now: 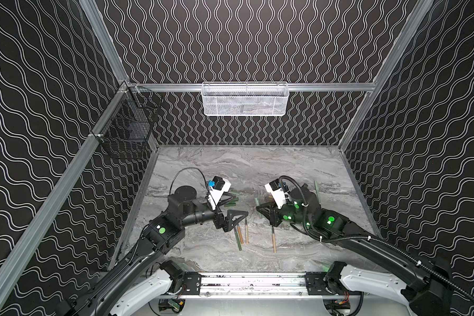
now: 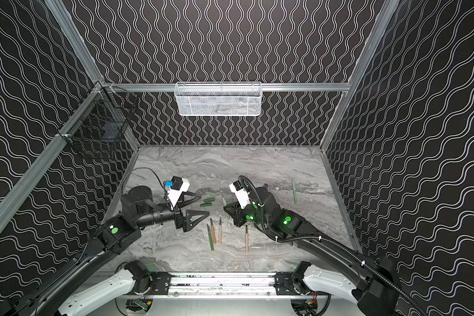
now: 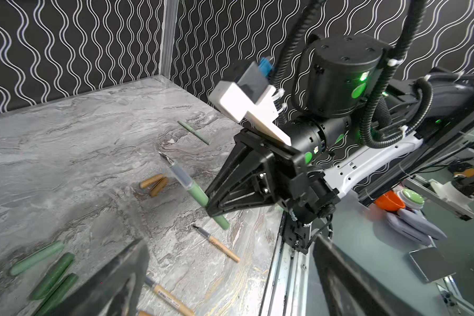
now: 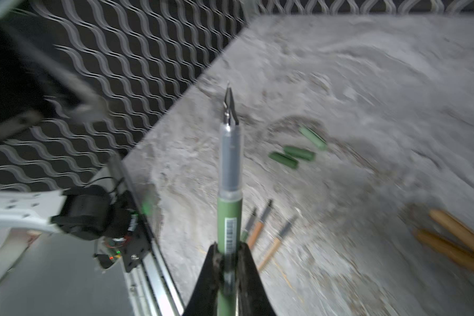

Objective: Insert the pens into the pen caps
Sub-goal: 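Lower the right gripper onto a green pen, grasp and lift it, then close the left gripper on the green pen held up by the right gripper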

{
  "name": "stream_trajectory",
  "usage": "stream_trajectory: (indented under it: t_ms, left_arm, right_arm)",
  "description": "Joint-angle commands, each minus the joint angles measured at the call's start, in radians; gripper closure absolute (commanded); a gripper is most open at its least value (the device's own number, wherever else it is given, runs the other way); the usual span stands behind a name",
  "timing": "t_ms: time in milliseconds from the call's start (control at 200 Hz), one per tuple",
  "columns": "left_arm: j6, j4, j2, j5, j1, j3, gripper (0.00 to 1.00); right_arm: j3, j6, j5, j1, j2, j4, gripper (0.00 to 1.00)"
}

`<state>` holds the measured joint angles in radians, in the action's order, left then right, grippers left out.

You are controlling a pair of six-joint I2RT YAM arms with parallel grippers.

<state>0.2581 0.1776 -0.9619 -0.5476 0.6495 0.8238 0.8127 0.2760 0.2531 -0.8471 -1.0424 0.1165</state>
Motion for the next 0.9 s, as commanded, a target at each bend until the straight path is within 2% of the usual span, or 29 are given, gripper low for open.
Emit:
stream_trajectory:
  t_ms: [0, 295, 576, 896]
  left_arm:
    - [0.024, -0.088, -0.014, -0.043, 0.002, -0.003, 0.06]
    - [0.077, -0.228, -0.052, -0.124, 0.016, -0.034, 0.19]
    - [0.105, -0.297, -0.052, -0.137, 0.023, -0.054, 0.49]
    - [0.164, -0.403, -0.073, -0.18, 0.024, -0.079, 0.74]
  right_arm:
    - [-0.021, -0.028, 0.196, -0.004, 0.019, -0.226, 0.9]
    - [-0.048, -0.012, 0.303, -0.021, 0.019, -0.377, 0.91]
    - [-0.09, -0.009, 0.341, -0.037, 0.041, -0.476, 0.91]
    - [-0.111, -0.024, 0.328, -0.058, 0.056, -0.5, 0.91]
